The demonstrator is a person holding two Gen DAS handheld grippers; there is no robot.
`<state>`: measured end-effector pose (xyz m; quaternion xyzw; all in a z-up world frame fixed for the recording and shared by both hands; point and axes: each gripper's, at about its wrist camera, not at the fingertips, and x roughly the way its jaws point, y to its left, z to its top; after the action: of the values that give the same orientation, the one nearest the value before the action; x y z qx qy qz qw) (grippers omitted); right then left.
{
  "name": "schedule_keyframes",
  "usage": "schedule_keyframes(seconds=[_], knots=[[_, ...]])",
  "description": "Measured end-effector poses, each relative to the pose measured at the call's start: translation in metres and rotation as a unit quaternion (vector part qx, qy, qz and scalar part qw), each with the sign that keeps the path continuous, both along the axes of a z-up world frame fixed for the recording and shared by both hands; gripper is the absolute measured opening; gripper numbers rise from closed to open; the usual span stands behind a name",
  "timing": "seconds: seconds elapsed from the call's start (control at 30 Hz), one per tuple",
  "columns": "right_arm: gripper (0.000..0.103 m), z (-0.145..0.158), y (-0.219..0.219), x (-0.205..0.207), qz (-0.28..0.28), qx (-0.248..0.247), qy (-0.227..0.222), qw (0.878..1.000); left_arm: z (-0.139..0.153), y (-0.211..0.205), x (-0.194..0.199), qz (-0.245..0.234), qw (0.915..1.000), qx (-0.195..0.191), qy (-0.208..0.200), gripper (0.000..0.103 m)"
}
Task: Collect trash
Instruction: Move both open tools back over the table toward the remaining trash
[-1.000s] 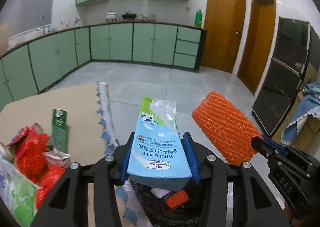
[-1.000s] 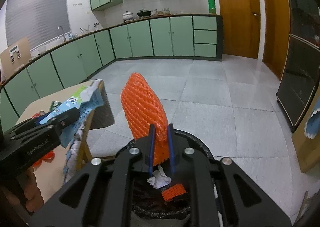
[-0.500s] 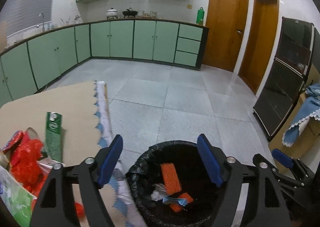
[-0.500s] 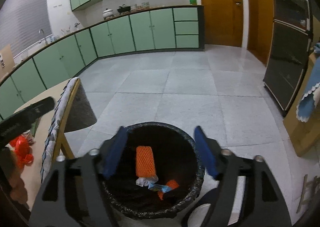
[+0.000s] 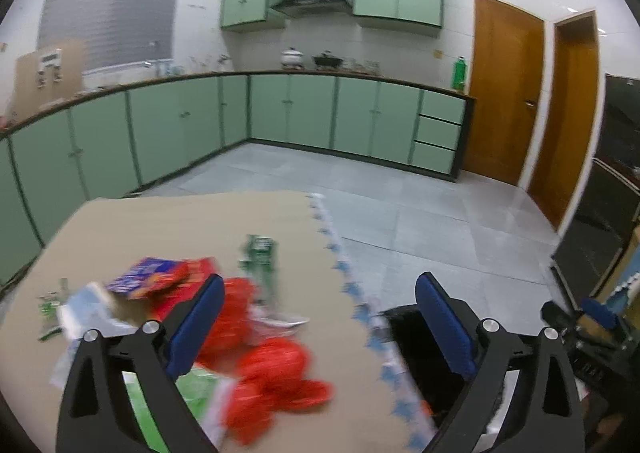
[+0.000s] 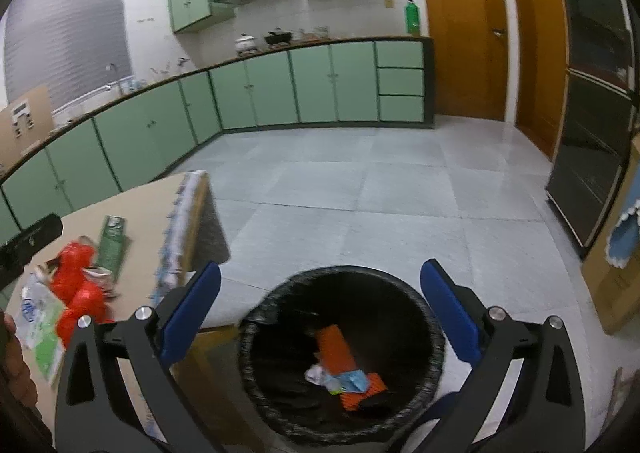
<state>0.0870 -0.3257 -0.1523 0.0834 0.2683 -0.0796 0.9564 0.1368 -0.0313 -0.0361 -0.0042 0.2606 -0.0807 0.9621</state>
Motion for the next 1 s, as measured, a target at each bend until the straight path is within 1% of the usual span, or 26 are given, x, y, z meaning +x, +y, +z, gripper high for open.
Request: schedule_keyframes(seconds=[0.23, 0.5, 0.77, 1.0], knots=[[0.097, 0.013, 0.053, 0.006, 0.053, -0.001, -0.017, 0.998, -0.001, 0.073, -0.024, 0.071, 0.9971, 0.027, -0.012, 0.094], [0.097, 0.014, 0.111, 0.017, 0.105, -0.003, -0.017, 0.994, -0.013, 0.136, -0.039, 0.139, 0.9894, 0.042, 0.000, 0.094], [0.097, 0.002, 0.163, 0.027, 0.154, -0.012, 0.002, 0.988, -0.028, 0.177, -0.049, 0.178, 0.9831, 0.042, 0.014, 0.094], [0.097, -0.006, 0.197, 0.044, 0.179, -0.017, 0.019, 0.984, -0.040, 0.190, -0.047, 0.185, 0.9812, 0.046, 0.026, 0.094]])
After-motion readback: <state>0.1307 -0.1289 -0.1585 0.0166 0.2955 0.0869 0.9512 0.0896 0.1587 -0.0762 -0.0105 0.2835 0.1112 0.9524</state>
